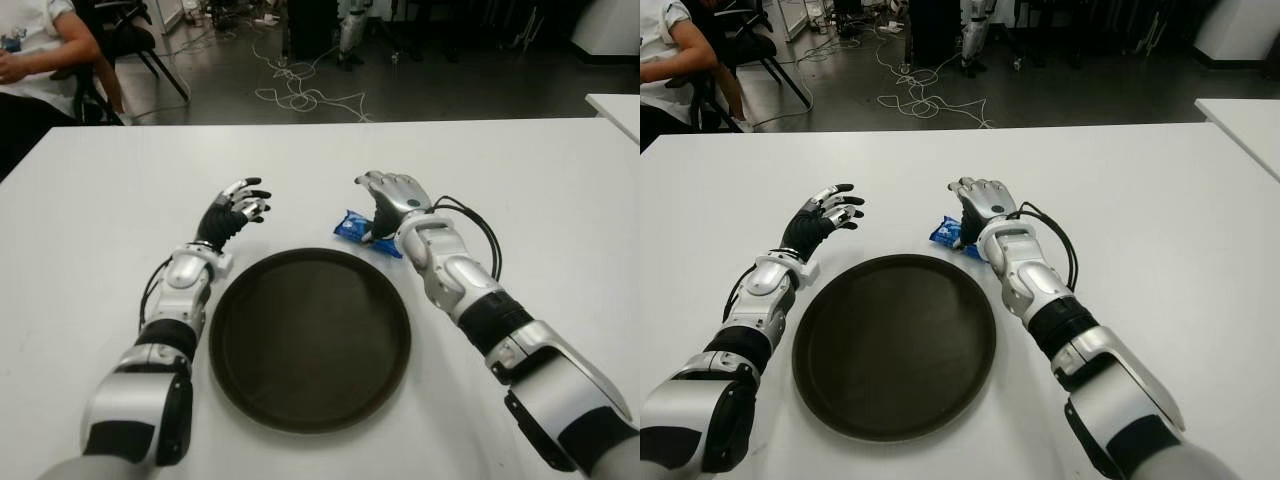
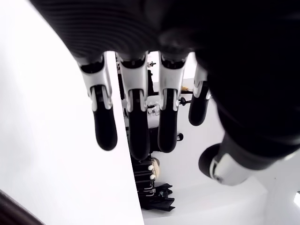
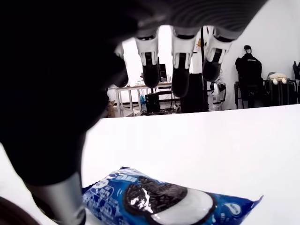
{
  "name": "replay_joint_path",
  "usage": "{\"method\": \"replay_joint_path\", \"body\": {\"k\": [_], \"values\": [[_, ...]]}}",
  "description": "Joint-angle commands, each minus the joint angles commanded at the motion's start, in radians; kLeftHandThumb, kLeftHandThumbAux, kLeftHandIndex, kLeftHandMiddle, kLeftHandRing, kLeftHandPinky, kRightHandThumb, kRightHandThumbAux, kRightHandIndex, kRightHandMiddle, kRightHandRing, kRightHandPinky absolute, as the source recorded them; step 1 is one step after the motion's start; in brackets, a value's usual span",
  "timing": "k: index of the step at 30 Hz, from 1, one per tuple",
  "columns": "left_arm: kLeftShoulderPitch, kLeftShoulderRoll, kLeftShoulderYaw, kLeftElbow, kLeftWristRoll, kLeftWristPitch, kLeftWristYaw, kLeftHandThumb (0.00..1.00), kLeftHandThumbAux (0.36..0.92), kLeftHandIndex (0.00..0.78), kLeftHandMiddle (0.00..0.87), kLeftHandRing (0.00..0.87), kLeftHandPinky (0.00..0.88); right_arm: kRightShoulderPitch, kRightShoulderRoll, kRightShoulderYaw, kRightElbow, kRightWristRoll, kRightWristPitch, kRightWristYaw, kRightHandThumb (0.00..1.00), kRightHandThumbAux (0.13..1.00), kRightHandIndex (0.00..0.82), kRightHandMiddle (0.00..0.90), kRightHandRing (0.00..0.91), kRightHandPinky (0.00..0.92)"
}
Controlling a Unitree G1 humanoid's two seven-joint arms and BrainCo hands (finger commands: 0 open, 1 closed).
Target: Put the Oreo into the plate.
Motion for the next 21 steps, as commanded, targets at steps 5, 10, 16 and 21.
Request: {"method": "replay_joint_path", "body": {"k": [5,10,16,21], "values": [[-0.002,0.0,-0.003,0.005,0.005,-0.003,0.0,0.094,0.631,0.202,0.316,0.327,0.363,-0.011,0.002,-0.001,0.036,0.016,-0.016,-0.013,0.0,0.809,0.134,0.142,0.138,0.123],[-0.001,-0.003,0.001,0.005,-0.004,-0.015,-0.014,0.091,0.637,0.202,0.316,0.331,0.366,-0.027,0.004,-0.001,0.101,0.03,-0.049,-0.036,0.0,0.818,0.151,0.154,0.153,0.151],[0.001,-0.005,0.003,0.004,-0.006,-0.022,-0.017,0.071,0.651,0.203,0.319,0.33,0.358,-0.042,0.007,0.006,0.161,0.041,-0.092,-0.072,0.0,0.823,0.171,0.169,0.172,0.171],[0.0,-0.005,-0.001,0.007,0.0,-0.03,-0.012,0.079,0.644,0.211,0.318,0.325,0.345,-0.05,0.009,0.006,0.192,0.044,-0.112,-0.099,0.0,0.839,0.162,0.174,0.176,0.16]]}}
